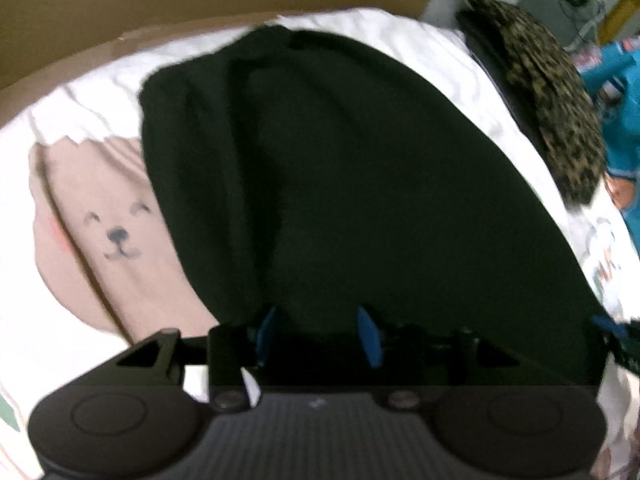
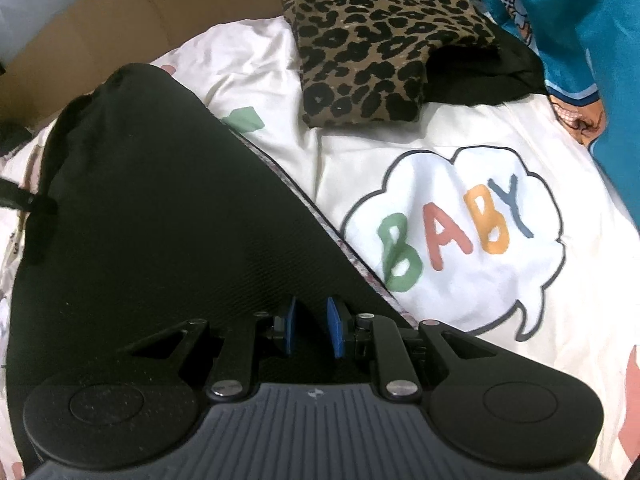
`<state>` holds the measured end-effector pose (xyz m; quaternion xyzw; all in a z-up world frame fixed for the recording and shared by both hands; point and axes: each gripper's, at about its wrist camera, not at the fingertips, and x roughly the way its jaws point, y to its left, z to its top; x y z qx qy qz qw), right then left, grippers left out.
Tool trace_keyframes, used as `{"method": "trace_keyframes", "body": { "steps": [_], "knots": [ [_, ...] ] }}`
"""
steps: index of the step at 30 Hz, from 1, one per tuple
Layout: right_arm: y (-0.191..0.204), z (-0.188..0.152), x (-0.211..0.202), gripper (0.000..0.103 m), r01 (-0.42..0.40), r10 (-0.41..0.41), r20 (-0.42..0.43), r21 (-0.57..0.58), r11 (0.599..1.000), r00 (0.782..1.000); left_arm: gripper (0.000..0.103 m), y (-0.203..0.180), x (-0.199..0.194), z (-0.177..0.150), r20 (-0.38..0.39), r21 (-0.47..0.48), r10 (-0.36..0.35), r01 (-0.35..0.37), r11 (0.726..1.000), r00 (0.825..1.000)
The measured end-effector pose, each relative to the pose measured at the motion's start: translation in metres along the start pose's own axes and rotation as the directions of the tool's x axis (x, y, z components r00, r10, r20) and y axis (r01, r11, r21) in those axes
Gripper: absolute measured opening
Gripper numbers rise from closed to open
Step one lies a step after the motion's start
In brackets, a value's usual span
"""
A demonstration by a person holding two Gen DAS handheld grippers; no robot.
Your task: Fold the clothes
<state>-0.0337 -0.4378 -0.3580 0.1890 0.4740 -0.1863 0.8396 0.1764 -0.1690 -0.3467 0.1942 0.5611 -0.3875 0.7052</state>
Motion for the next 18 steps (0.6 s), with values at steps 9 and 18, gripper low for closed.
{"method": "trace_keyframes", "body": {
  "steps": [9,18],
  "knots": [
    [-0.013,-0.015,-0.008,0.024,0.035,-0.035,-0.003,-0.015,0.999,0.999,0.052,-0.034,-0.001,-0.054,-0.086,0.078,-0.048,0.055,0.995,0.995],
    [-0.027,-0.019,-0.011,0.023,0.056,-0.057,0.02,0.03,0.998,0.998,0.052,-0.052,-0.005,-0.08,-0.128,0.115,-0.089,0.104,0.988,0.988]
  ]
}}
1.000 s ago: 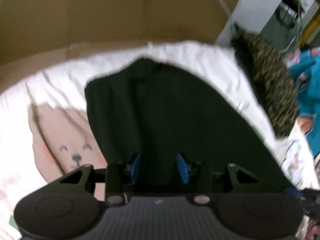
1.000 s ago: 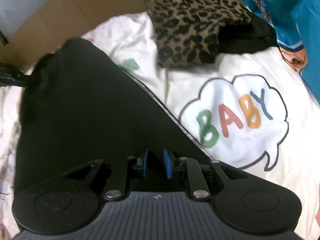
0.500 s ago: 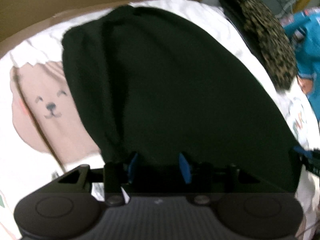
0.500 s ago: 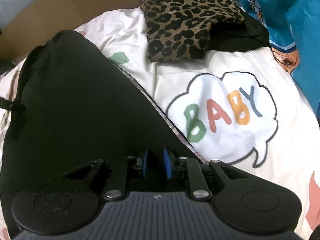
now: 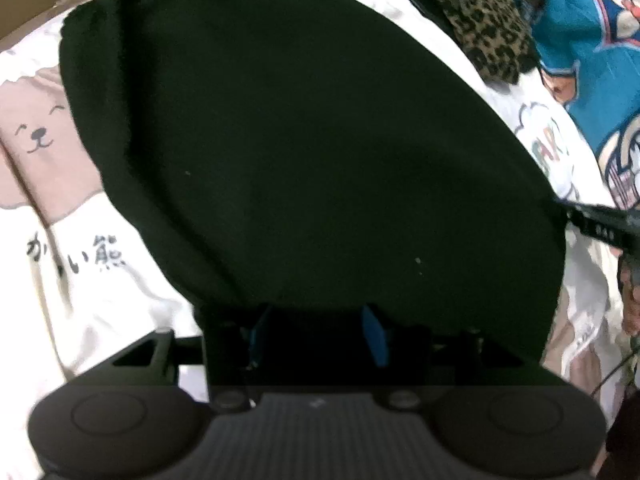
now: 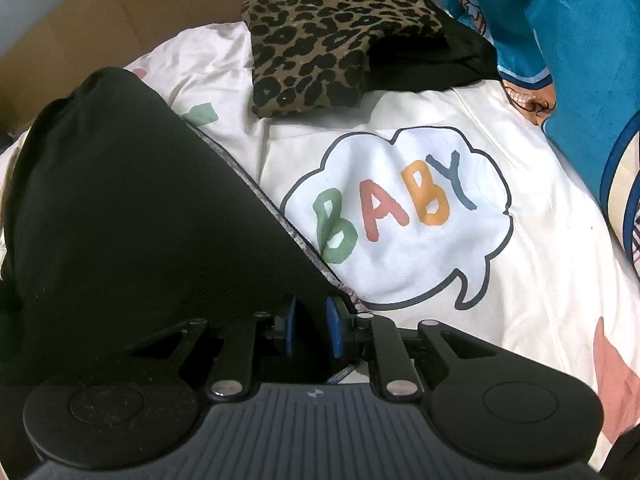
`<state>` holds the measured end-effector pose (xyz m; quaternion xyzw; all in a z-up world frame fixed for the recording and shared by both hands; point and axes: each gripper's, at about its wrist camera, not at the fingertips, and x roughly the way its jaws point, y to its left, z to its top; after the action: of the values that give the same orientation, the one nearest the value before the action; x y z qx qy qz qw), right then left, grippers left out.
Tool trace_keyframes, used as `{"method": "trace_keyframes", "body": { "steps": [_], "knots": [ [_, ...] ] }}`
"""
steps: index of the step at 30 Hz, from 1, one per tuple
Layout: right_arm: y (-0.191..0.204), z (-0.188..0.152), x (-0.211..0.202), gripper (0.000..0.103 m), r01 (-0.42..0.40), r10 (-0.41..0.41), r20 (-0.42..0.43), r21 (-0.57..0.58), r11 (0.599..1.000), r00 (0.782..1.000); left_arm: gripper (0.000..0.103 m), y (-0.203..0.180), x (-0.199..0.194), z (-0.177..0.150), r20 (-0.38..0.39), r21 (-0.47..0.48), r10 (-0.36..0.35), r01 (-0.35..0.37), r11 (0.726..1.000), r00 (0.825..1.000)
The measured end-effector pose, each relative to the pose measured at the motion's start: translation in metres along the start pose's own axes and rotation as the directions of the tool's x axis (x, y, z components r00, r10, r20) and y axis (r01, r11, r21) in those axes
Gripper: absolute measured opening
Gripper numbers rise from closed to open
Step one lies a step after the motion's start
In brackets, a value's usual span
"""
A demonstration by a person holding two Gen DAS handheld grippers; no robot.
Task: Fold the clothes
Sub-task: 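Lay the black garment flat with the left gripper while the right gripper holds its edge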
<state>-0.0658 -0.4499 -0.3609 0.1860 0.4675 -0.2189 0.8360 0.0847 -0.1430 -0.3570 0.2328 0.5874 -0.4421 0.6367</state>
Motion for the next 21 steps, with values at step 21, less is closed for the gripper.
{"method": "trace_keyframes", "body": {
  "steps": [21],
  "knots": [
    [0.032,0.031,-0.059,0.024,-0.063,0.064,0.133,-0.014,0.998,0.989,0.052,0.035,-0.078,-0.019,0.147,-0.216,-0.121,0.152,0.965,0.982]
  ]
}}
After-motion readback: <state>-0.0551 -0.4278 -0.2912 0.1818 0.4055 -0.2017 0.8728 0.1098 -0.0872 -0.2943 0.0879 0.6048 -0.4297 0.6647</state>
